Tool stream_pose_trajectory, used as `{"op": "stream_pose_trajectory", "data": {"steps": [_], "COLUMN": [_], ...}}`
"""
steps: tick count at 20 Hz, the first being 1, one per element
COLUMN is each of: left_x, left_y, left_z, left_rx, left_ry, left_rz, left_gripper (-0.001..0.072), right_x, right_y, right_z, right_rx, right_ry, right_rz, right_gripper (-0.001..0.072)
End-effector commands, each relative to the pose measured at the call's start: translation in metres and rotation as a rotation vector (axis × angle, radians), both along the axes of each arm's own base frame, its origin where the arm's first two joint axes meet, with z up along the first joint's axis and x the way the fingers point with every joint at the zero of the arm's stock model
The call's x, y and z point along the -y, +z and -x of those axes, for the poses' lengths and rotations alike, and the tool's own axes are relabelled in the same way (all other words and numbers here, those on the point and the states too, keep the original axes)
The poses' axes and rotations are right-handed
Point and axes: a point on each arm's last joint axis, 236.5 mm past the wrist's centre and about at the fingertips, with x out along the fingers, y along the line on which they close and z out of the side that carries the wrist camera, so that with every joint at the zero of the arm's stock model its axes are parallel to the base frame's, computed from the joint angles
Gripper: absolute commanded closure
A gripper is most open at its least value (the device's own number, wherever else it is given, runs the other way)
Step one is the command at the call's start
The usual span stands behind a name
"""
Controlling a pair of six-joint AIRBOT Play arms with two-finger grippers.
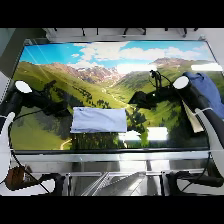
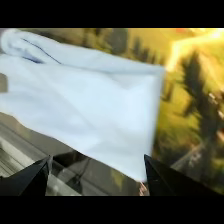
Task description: Fold the shirts.
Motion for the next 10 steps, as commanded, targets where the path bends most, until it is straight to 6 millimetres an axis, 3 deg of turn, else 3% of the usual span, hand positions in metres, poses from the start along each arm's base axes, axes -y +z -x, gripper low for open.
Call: {"op": "stream_pose_trajectory", "data": {"steps": [1, 6, 10], "left_x": [0.013, 0.013, 0.012], "left_y": [-0.016, -0.006, 0.013], "left_z": [0.010, 0.010, 0.010], "left_rx": [-0.027, 0.001, 0.063], "left_ry": [-0.026, -0.035, -0.035], "left_rz": [0.008, 0.008, -0.001], "left_gripper": [0.0694, 0.0696, 0.0696], "right_x": [0.026, 0.022, -0.022], "right_y": [-0.025, -0.070, -0.100], "right_z": [0.018, 0.015, 0.004], "right_rx": [-0.033, -0.106, -0.157], "right_ry": [-0.041, -0.052, -0.056], "right_rz": [0.035, 0.025, -0.160], "right_gripper": [0.0066, 0.0063, 0.0063]}}
